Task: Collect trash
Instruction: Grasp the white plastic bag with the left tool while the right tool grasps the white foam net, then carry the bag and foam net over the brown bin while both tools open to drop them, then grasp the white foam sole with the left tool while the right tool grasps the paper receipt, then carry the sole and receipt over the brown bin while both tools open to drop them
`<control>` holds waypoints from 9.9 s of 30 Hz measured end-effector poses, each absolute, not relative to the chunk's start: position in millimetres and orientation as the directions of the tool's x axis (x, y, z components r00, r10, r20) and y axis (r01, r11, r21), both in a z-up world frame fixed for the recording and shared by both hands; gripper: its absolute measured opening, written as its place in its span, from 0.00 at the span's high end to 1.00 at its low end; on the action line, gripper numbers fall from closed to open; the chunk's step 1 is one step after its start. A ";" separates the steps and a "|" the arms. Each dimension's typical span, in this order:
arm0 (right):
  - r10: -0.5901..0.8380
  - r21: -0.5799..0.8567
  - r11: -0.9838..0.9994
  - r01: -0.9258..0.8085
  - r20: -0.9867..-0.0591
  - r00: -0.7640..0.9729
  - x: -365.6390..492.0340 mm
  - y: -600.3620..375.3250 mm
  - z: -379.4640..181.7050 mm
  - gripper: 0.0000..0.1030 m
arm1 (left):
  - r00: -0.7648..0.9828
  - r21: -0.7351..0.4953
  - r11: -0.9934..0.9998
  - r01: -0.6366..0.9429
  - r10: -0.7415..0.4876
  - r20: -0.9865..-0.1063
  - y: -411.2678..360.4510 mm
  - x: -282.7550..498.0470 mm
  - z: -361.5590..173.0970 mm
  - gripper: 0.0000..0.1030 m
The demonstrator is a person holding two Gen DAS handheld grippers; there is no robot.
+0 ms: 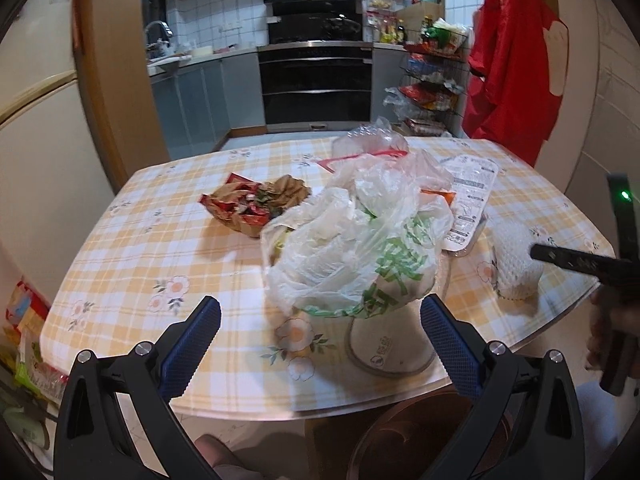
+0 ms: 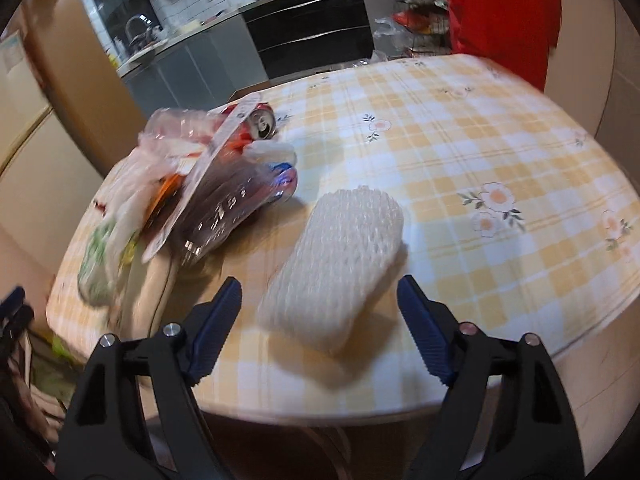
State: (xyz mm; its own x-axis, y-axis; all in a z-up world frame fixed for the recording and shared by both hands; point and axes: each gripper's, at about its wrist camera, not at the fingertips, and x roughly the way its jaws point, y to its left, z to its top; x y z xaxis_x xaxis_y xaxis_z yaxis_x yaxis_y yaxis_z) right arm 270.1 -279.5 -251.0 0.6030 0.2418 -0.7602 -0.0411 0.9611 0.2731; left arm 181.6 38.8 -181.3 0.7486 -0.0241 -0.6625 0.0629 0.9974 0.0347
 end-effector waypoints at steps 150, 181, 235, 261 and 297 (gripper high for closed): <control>0.291 0.214 0.957 -0.197 -0.737 0.610 99.5 -224.9 -222.9 0.06 | 0.759 -0.167 0.986 -0.003 -0.106 -0.642 53.7 48.6 -173.5 0.06; 0.301 0.295 0.950 -0.106 -0.762 0.574 193.4 -259.5 -258.3 0.06 | 0.674 0.242 0.933 0.267 -0.001 -0.739 -65.9 210.8 -266.0 0.09; 0.400 0.332 0.908 -0.256 -0.504 0.766 322.0 -227.8 -132.0 0.95 | 0.743 -0.142 0.986 0.092 -0.163 -0.650 31.7 172.2 -197.2 0.83; 0.451 0.302 0.891 -0.339 -0.510 0.732 145.0 -232.0 -125.2 0.95 | 0.799 -0.179 0.981 0.073 -0.165 -0.578 43.8 91.2 -144.5 0.83; 0.363 0.247 0.932 -0.266 -0.618 0.698 84.7 -222.5 -172.1 0.05 | 0.787 -0.190 0.975 0.111 -0.204 -0.582 34.1 40.1 -153.4 0.83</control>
